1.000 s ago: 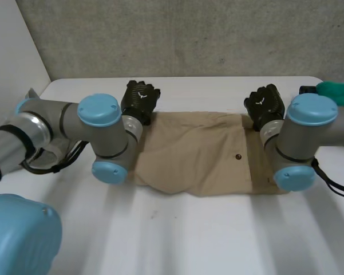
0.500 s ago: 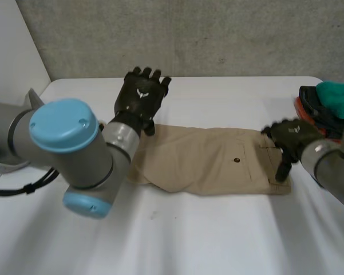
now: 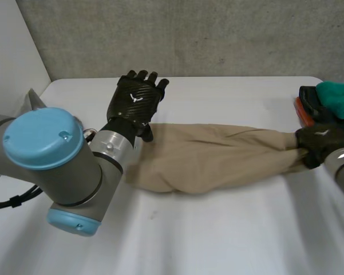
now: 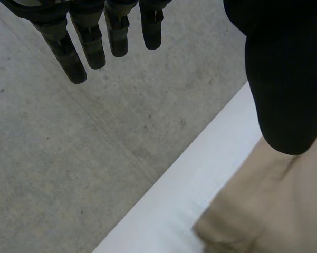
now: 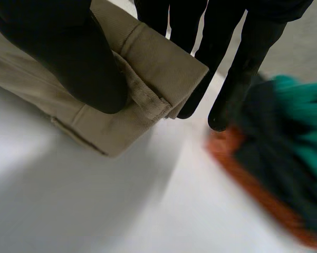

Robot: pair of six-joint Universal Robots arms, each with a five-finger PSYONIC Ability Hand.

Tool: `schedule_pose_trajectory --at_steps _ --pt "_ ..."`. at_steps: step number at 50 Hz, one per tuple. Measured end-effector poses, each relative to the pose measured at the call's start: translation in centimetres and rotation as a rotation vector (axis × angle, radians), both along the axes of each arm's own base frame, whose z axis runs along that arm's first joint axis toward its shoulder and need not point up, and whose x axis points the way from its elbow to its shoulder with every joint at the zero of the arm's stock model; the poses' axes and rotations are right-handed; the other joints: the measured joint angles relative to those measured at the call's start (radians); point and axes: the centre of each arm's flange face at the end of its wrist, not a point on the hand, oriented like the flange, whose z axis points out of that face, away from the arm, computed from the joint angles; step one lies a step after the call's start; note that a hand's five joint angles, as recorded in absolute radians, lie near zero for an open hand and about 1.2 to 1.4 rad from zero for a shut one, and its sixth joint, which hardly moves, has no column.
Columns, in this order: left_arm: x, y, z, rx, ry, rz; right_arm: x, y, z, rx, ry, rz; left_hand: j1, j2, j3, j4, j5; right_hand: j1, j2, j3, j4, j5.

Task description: Fold the laundry.

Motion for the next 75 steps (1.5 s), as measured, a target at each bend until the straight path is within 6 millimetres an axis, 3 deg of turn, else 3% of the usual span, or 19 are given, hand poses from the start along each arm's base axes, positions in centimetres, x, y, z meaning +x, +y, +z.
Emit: schedule_pose_trajectory --at_steps 5,9,14,18,20,23,26,29,33,39,41,45,48,52,60,61,68,72,75 --pt "0.7 0.6 0.6 -0.006 0.005 0.004 -1.5 -0.4 1.8 -0.07 0.189 0.011 0.0 0.0 0.0 0.0 0.0 0.009 0.0 0.0 0.0 0.01" --pt "1.2 0.7 0.7 -0.002 0.003 0.014 -0.1 -0.4 2.7 -0.139 0.346 0.1 0.0 0.0 0.0 0.0 0.0 0.023 0.0 0.0 0.001 0.01" --pt "1.9 0.5 0.5 0.006 -0.002 0.032 7.9 2.3 3.7 -0.297 0.409 0.378 0.0 0.0 0.0 0.0 0.0 0.028 0.0 0.007 0.002 0.012" --pt "2.0 0.3 0.4 0.007 -0.004 0.039 14.3 6.3 2.5 -0.366 0.376 0.631 0.0 0.0 0.0 0.0 0.0 0.028 0.0 0.01 0.002 0.019" --pt "2.1 0.2 0.4 0.006 -0.002 0.041 17.7 9.4 0.7 -0.368 0.351 0.802 0.0 0.0 0.0 0.0 0.0 0.011 -0.009 -0.001 -0.011 0.008" --pt "2.1 0.0 0.6 0.001 0.002 0.044 19.9 12.3 -1.6 -0.346 0.346 0.946 0.0 0.0 0.0 0.0 0.0 -0.412 -0.454 -0.434 -0.444 -0.427" --pt "2.1 -0.3 1.0 -0.012 0.01 0.049 20.8 13.9 -2.9 -0.329 0.351 1.021 0.0 0.0 0.0 0.0 0.0 -0.812 -0.887 -0.864 -0.879 -0.847" --pt "2.0 -0.7 1.6 -0.03 0.023 0.054 21.0 14.2 -2.5 -0.331 0.331 1.024 0.0 0.0 0.0 0.0 0.0 -0.857 -0.968 -0.971 -0.978 -0.941" --pt "1.7 -1.4 2.9 -0.063 0.057 0.058 20.0 12.8 1.8 -0.348 0.181 0.918 0.0 0.0 0.0 0.0 0.0 -0.857 -0.968 -0.973 -0.981 -0.941" --pt "0.6 -2.3 5.1 -0.08 0.165 0.034 16.3 9.8 8.5 -0.269 -0.244 0.685 0.0 0.0 0.0 0.0 0.0 -0.857 -0.968 -0.973 -0.981 -0.941" --pt "-0.3 -2.4 5.4 -0.062 0.207 0.01 14.8 8.8 9.8 -0.229 -0.362 0.611 0.0 0.0 0.0 0.0 0.0 -0.857 -0.968 -0.973 -0.981 -0.941" --pt "-2.2 -1.9 4.9 -0.001 0.236 -0.049 12.2 6.9 10.6 -0.163 -0.465 0.49 0.0 0.0 0.0 0.0 0.0 -0.857 -0.968 -0.973 -0.981 -0.941" --pt "-4.4 -0.9 3.1 0.089 0.208 -0.11 10.5 5.2 10.0 -0.096 -0.479 0.397 0.0 0.0 0.0 0.0 0.0 -0.857 -0.968 -0.973 -0.981 -0.941" --pt "-6.2 0.2 -0.1 0.223 0.121 -0.152 9.7 3.5 7.6 0.014 -0.454 0.327 0.0 0.0 0.0 0.0 0.0 -0.857 -0.968 -0.973 -0.981 -0.941" --pt "-6.4 0.7 -5.4 0.411 -0.028 -0.125 10.2 1.9 2.2 0.219 -0.399 0.292 0.0 0.0 0.0 0.0 0.0 -0.857 -0.967 -0.973 -0.981 -0.941" --pt "-6.1 0.5 -6.4 0.442 -0.059 -0.096 10.4 1.7 0.6 0.268 -0.378 0.291 0.0 0.0 0.0 0.0 0.0 -0.857 -0.968 -0.973 -0.981 -0.941" --pt "-4.6 0.1 -8.6 0.505 -0.163 0.012 10.5 1.5 -3.1 0.348 -0.256 0.31 0.002 0.0 0.0 0.0 0.0 -0.871 -0.972 -0.973 -0.981 -0.941" --pt "-4.0 0.5 -9.0 0.532 -0.226 0.033 10.3 1.4 -3.6 0.329 -0.178 0.326 0.001 0.0 0.0 0.0 0.0 -0.883 -0.992 -0.973 -0.981 -0.941" --pt "-3.8 1.0 -8.5 0.537 -0.25 0.027 10.1 1.3 -2.8 0.281 -0.121 0.325 -0.003 -0.013 0.0 0.0 0.0 -0.884 -0.992 -0.973 -0.981 -0.941"
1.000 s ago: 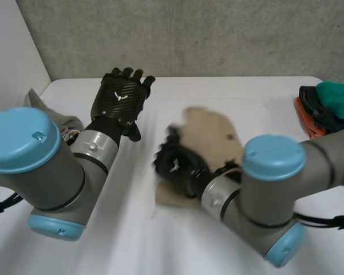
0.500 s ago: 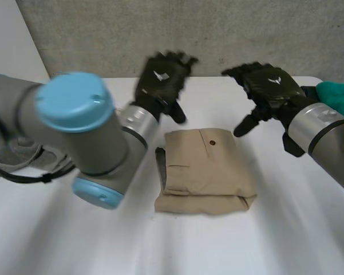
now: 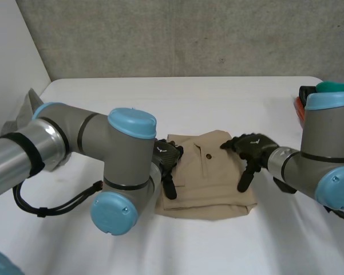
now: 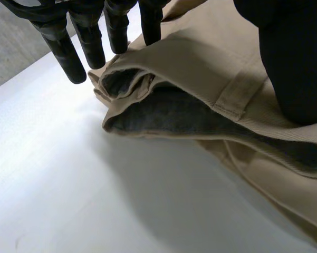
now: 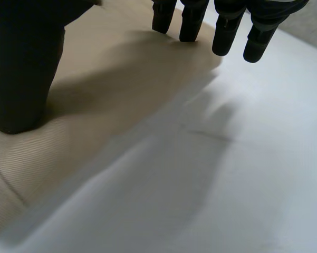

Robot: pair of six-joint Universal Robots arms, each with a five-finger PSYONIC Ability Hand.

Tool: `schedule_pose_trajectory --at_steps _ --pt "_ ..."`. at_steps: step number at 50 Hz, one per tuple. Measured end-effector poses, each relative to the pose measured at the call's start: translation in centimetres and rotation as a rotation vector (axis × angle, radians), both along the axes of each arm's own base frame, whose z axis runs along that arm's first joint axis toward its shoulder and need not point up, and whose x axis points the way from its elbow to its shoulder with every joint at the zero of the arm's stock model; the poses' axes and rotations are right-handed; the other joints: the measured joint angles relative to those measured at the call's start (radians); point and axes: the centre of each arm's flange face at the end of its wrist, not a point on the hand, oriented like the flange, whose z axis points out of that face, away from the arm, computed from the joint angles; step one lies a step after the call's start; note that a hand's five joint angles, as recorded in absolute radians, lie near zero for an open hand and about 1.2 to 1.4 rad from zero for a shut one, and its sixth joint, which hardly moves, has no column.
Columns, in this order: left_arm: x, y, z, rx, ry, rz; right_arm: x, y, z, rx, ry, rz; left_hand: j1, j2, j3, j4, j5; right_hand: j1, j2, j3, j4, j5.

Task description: Fold the laundry.

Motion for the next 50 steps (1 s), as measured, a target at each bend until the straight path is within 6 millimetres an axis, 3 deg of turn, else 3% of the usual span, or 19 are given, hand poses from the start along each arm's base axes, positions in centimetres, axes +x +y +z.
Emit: schedule_pose_trajectory --at_steps 6,11,15,19,23,28,35,44,47,50 --pt "-0.4 0.5 4.8 -0.086 0.1 -0.037 0.1 0.8 4.2 -0.175 0.007 -0.015 0.0 -0.001 0.0 0.0 0.0 0.0 0.0 0.0 0.0 0.0" --pt "-0.5 0.6 10.5 -0.218 0.257 -0.079 0.9 3.7 7.3 -0.341 -0.025 0.004 0.0 -0.001 0.0 0.0 0.0 0.0 0.0 0.0 0.0 0.0" --pt "0.0 0.4 14.4 -0.301 0.369 -0.128 1.1 6.8 7.0 -0.398 -0.027 0.028 0.0 -0.001 0.0 0.0 0.0 0.0 0.0 0.0 0.0 0.0" --pt "0.4 0.3 16.7 -0.309 0.453 -0.234 1.1 9.9 4.7 -0.379 -0.011 0.058 0.0 -0.001 0.0 0.0 0.0 0.0 0.0 0.0 0.0 0.0" --pt "0.6 1.2 17.3 -0.235 0.51 -0.402 1.4 12.7 1.7 -0.341 0.008 0.093 0.0 -0.001 0.0 0.0 0.0 0.0 0.0 0.0 0.0 0.0" --pt "1.0 3.2 16.9 -0.104 0.539 -0.607 2.0 14.0 -2.1 -0.336 0.015 0.086 0.0 -0.001 0.0 0.0 0.0 0.0 0.0 0.0 0.0 0.0" --pt "1.5 4.3 16.1 -0.048 0.533 -0.648 3.2 12.1 -4.3 -0.421 -0.03 0.043 0.0 -0.001 0.0 0.0 0.0 0.0 0.0 0.0 0.0 0.0" --pt "1.6 4.4 15.7 -0.042 0.528 -0.634 5.1 8.9 -4.4 -0.531 -0.098 0.022 0.0 -0.001 0.0 0.0 0.0 0.016 0.018 0.009 0.008 0.007" --pt "1.6 4.4 15.7 -0.043 0.53 -0.633 5.7 8.2 -4.2 -0.547 -0.11 0.024 0.0 -0.001 0.0 0.0 0.0 0.336 0.353 0.324 0.319 0.299" --pt "1.6 4.4 15.7 -0.044 0.531 -0.633 6.3 7.5 -4.0 -0.56 -0.127 0.03 0.0 -0.001 0.0 0.0 0.0 0.759 0.854 0.815 0.81 0.703"
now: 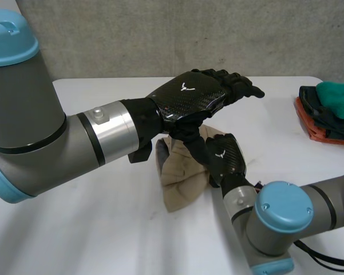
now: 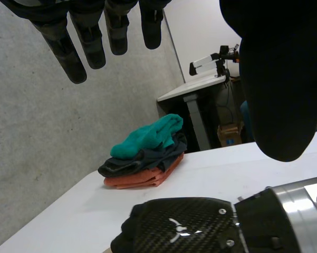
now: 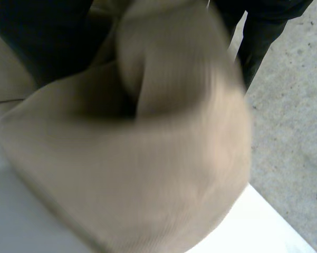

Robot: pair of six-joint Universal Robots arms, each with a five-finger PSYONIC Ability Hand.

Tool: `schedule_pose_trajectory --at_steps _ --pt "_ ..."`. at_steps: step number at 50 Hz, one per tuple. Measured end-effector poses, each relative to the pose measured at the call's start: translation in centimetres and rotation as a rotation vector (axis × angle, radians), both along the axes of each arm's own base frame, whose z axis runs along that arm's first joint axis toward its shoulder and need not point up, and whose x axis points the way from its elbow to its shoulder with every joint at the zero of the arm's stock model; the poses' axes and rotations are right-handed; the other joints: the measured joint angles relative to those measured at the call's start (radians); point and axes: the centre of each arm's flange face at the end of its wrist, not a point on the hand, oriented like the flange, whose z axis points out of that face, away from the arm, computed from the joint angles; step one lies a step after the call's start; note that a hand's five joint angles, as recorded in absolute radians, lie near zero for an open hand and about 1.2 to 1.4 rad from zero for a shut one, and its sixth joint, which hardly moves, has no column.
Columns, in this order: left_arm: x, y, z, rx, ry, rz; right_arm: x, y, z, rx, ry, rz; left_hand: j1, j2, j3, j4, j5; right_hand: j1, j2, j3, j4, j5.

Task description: Fold the laundry.

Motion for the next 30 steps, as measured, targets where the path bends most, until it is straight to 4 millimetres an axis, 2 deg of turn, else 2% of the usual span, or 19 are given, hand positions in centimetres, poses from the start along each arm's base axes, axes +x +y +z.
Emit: schedule_pose_trajectory --at_steps 2,7,12,17,20,23,24,27,30 --pt "0.0 0.0 0.0 0.0 0.001 0.0 0.2 -0.4 0.3 -0.01 -0.011 0.006 0.0 0.0 0.0 0.0 0.0 0.064 0.101 0.112 0.13 0.101" --pt "0.0 0.0 0.1 -0.003 0.003 -0.001 0.2 -2.3 2.4 -0.07 -0.052 0.007 0.0 0.0 0.0 0.0 0.0 0.064 0.102 0.124 0.145 0.116" --pt "0.1 -0.1 0.9 -0.024 0.019 0.005 -0.8 -6.0 7.8 -0.211 -0.132 -0.036 0.0 0.0 0.0 0.0 0.0 0.075 0.105 0.129 0.153 0.116" --pt "0.2 -0.2 2.4 -0.066 0.05 0.028 -3.7 -10.9 14.2 -0.385 -0.198 -0.117 0.0 0.0 0.0 0.0 0.0 0.075 0.105 0.132 0.164 0.126" --pt "0.3 -0.2 3.5 -0.096 0.074 0.049 -6.7 -14.3 18.3 -0.502 -0.222 -0.169 0.0 0.0 0.0 0.0 0.0 0.075 0.105 0.139 0.169 0.145" --pt "0.4 -0.1 4.0 -0.11 0.087 0.059 -9.7 -16.8 20.8 -0.569 -0.23 -0.205 0.0 0.0 0.0 0.0 0.0 0.075 0.105 0.139 0.17 0.146" --pt "0.4 -0.1 4.1 -0.112 0.09 0.061 -10.6 -17.4 21.4 -0.583 -0.231 -0.212 0.0 0.0 0.0 0.0 0.0 0.075 0.105 0.139 0.17 0.146" --pt "0.5 0.1 4.3 -0.113 0.097 0.065 -15.1 -20.4 23.1 -0.61 -0.231 -0.228 0.0 0.0 0.0 0.0 0.0 0.075 0.105 0.143 0.171 0.153" --pt "0.6 0.1 4.2 -0.106 0.096 0.066 -19.5 -23.3 22.7 -0.567 -0.225 -0.205 0.0 0.0 0.0 0.0 0.0 0.075 0.105 0.147 0.172 0.163"
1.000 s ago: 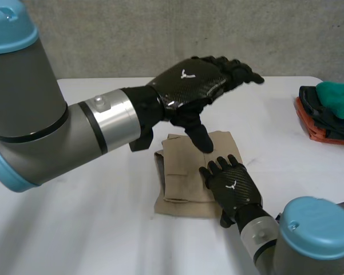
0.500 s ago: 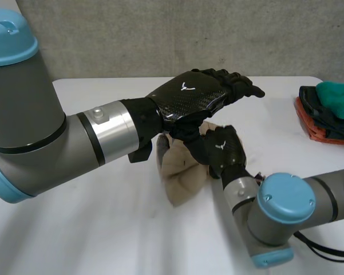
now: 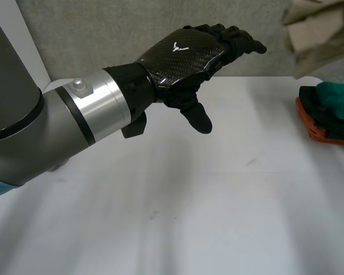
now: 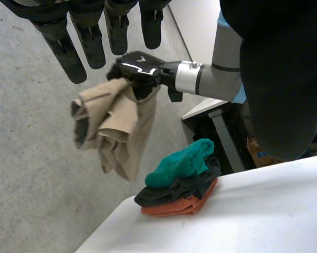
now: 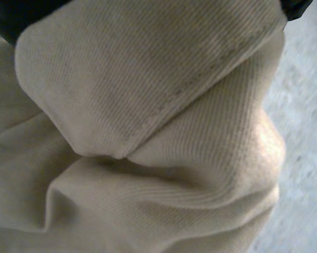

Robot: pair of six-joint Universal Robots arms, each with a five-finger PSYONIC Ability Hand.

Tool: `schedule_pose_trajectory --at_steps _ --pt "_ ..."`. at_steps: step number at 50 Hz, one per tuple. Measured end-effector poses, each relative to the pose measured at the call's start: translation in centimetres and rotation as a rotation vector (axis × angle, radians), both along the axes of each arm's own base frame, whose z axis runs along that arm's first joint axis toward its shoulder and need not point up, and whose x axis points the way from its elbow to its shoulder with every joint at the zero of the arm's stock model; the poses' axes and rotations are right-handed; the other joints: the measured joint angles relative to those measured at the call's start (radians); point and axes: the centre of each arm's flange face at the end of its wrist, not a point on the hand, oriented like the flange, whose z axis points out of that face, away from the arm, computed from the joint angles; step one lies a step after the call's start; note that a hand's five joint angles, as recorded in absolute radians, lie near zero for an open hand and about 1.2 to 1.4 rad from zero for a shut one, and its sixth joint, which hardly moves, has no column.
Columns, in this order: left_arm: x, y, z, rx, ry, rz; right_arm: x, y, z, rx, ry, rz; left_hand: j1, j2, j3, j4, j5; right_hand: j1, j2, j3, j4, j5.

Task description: Fold the laundry.

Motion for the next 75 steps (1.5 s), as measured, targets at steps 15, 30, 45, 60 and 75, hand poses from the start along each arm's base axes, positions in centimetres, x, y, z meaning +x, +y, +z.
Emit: schedule_pose_trajectory --at_steps 15,30,45,60,75 --pt "-0.2 -0.3 -2.8 0.075 -0.048 -0.001 -15.1 -7.3 -19.1 0.416 0.05 0.172 0.0 0.0 0.0 0.0 0.0 0.0 0.0 0.003 0.0 0.029" --pt "-0.4 -0.3 -3.3 0.085 -0.056 -0.004 -15.8 -5.6 -16.1 0.374 0.14 0.078 0.0 0.0 0.0 0.0 0.0 -0.809 -0.928 -0.932 -0.948 -0.824" --pt "-0.6 0.5 -2.7 0.074 -0.045 -0.02 -17.3 -1.5 -8.7 0.475 -0.052 -0.268 0.0 0.0 0.0 0.0 0.0 -0.809 -0.935 -0.963 -0.981 -0.866" --pt "-0.1 -1.2 2.9 0.016 0.132 0.109 -17.6 2.6 4.9 0.146 0.068 -0.77 0.0 0.0 0.0 0.0 0.0 -0.809 -0.935 -0.963 -0.981 -0.866" --pt "11.1 -11.0 5.5 -0.119 0.158 0.846 4.2 12.7 2.9 -0.035 0.13 -0.021 0.0 0.0 0.0 0.0 0.0 -0.809 -0.935 -0.963 -0.981 -0.866"
